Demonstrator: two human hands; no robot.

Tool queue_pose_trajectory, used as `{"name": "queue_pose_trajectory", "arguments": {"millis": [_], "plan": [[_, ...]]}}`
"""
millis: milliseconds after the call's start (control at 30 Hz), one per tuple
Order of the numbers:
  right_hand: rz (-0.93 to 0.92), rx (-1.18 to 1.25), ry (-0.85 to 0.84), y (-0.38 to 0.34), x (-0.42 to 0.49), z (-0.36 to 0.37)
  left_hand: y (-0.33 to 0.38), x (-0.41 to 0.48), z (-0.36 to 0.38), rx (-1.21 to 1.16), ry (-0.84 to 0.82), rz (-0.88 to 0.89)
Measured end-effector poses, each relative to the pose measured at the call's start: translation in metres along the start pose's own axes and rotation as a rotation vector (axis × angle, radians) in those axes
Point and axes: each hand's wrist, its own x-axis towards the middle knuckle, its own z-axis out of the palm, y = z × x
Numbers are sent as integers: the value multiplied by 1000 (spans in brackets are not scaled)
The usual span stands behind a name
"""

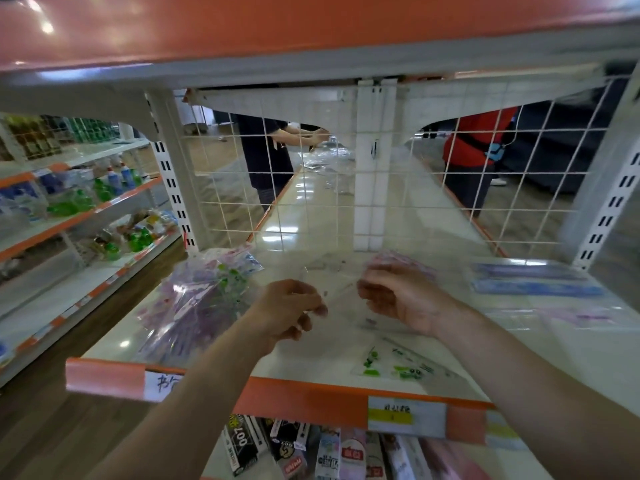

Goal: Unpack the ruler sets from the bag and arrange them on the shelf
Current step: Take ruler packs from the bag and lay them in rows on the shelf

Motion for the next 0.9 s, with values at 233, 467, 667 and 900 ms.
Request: {"name": "queue_pose_trajectory", "arguments": {"millis": [233, 467, 667, 900], "plan": [[-175, -699, 38, -4, 1, -18, 0, 6, 0, 55, 47, 17], [-310, -1205, 54, -2, -4, -11, -2, 7, -3, 64, 88, 35], [-406, -1391, 106, -5, -6, -1, 1, 6, -5, 49, 96, 58], [-379, -1392, 155, -13, 11, 1, 8, 16, -12, 37, 197, 55]]}}
